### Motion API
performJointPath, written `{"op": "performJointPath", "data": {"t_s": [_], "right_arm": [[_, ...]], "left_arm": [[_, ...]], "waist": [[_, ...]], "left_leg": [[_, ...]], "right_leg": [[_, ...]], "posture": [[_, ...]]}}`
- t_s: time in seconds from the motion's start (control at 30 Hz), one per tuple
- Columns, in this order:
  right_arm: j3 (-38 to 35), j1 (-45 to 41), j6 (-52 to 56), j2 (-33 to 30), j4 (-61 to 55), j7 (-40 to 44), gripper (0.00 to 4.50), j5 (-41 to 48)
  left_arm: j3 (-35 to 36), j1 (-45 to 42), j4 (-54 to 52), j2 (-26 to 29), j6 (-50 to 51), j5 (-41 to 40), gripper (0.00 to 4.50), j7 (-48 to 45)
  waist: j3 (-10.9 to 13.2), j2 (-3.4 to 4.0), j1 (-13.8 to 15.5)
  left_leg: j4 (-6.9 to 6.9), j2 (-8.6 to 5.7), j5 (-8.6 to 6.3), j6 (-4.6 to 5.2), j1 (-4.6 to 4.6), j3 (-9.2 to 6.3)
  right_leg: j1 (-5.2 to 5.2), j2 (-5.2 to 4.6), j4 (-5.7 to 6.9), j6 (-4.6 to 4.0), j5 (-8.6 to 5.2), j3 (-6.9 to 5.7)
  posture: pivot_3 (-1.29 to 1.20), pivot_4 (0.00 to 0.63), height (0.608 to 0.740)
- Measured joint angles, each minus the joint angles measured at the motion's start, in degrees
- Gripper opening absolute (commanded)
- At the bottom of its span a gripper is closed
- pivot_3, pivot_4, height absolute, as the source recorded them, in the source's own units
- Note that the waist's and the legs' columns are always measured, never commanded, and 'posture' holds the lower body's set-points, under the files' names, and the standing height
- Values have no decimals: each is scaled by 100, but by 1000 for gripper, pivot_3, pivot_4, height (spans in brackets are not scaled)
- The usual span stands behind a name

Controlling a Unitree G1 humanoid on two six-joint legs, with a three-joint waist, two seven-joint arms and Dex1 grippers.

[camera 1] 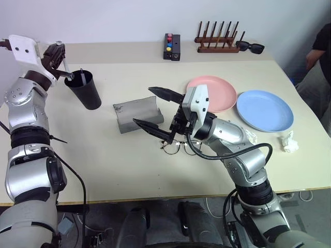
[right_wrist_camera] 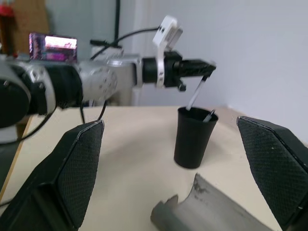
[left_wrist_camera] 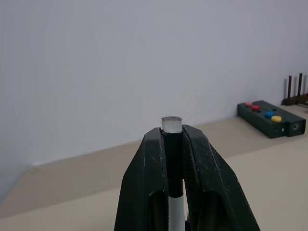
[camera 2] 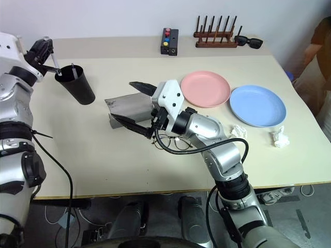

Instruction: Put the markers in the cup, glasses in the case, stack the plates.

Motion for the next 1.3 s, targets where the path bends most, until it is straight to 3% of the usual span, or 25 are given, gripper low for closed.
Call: {"op": "performJointPath", "data": {"t_s": [0.2,0.77,1.0,1.3], "right_arm": [[-3,-17,0,76,6,-102,4500,3],[-106,-5,-34,201,130,-335,4500,10],[-106,-4,-43,200,157,-329,4500,10],[-106,8,-64,182,160,-306,4500,11]], "left_arm": [[-4,72,80,-347,-83,-28,47,21],[-6,285,69,-486,-188,-49,47,170],[-7,314,48,-521,-185,-114,3290,222],[-7,380,-151,-596,-132,-192,3290,232]], "waist": [[0,0,-2],[0,0,-4],[0,0,-9],[0,0,-7]], "left_leg": [[0,-2,0,0,0,-1],[-3,-2,0,0,1,-2],[-3,-2,0,0,1,-2],[-3,-2,0,0,1,-2]], "right_leg": [[1,0,0,0,0,0],[0,0,0,0,0,0],[0,0,0,0,1,0],[0,0,-1,0,0,0]], "posture": [[0,150,735],[0,150,735],[0,150,735],[0,150,735]]}}
